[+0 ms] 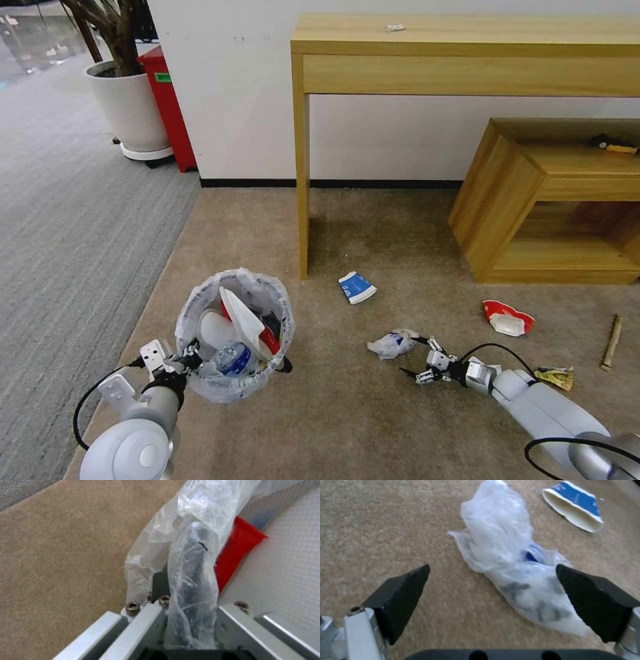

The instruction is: Pick up the trash bin and place the garbage on the floor into it.

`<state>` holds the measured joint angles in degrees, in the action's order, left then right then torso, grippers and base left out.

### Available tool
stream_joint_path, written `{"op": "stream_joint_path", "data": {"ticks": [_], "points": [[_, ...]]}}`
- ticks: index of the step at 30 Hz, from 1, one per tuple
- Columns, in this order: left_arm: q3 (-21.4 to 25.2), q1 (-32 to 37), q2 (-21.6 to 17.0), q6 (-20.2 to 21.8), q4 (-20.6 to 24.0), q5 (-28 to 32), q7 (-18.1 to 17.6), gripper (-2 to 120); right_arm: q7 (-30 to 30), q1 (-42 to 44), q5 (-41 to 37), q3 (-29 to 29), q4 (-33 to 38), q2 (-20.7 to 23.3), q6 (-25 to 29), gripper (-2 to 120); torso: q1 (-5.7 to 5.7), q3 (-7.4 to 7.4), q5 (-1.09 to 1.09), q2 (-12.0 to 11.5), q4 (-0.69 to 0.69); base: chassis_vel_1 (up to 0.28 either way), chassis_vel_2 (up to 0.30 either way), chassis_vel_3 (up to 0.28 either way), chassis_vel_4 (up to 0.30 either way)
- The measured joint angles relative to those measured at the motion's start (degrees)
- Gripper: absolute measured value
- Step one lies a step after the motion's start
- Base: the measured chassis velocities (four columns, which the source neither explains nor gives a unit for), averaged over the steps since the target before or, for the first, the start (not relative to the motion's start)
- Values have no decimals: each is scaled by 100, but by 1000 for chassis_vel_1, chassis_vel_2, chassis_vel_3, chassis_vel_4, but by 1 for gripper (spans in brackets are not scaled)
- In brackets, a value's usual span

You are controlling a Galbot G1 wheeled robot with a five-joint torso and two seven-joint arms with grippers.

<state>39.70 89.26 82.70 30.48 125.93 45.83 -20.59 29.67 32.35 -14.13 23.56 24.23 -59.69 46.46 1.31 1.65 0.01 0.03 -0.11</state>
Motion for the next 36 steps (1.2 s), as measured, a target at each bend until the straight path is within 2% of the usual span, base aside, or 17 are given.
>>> {"op": "stream_joint_path", "data": {"ticks": [3, 5, 8, 23, 28, 29, 33, 34, 36], "points": [[8, 2, -7, -11, 0, 8, 5, 0, -58, -39, 41, 45, -114, -139, 0, 98, 0, 0, 0, 0, 0, 0, 0, 0, 0], [20, 30, -31, -41, -2, 22, 21, 0, -268, -90, 122, 101, -259, -447, -30, 100, 0, 0, 1, 0, 0, 0, 0, 0, 0], [21, 46, -45, -51, 0, 27, 33, 0, -514, -108, 254, 120, -289, -560, -135, 100, 0, 0, 0, 0, 1, 0, 0, 0, 0], [87, 145, -51, -136, 92, 49, 62, 0, -1011, -141, 448, 111, -366, -786, -535, 99, 0, 0, 0, 0, 0, 0, 0, 0, 0], [129, 171, -54, -153, 128, 54, 75, 0, -1082, -98, 455, 66, -374, -811, -559, 84, 0, -1, 0, 0, 0, 0, 0, 0, 0], [129, 171, -54, -153, 128, 54, 75, 0, -1082, -98, 455, 66, -374, -811, -559, 84, 0, -1, 0, 0, 0, 0, 0, 0, 0], [121, 166, -46, -160, 133, 47, 78, 0, -1038, -42, 454, -1, -342, -750, -531, 62, 0, 0, 1, 1, 0, 0, 0, 0, 0], [121, 166, -46, -160, 133, 47, 78, 0, -1038, -42, 454, -1, -342, -750, -531, 62, 0, 0, 1, 1, 0, 0, 0, 0, 0], [110, 155, -43, -164, 116, 41, 82, 0, -1011, -22, 453, -35, -343, -709, -517, 52, 0, -1, 1, 1, 0, 0, 0, 0, 0]]}}
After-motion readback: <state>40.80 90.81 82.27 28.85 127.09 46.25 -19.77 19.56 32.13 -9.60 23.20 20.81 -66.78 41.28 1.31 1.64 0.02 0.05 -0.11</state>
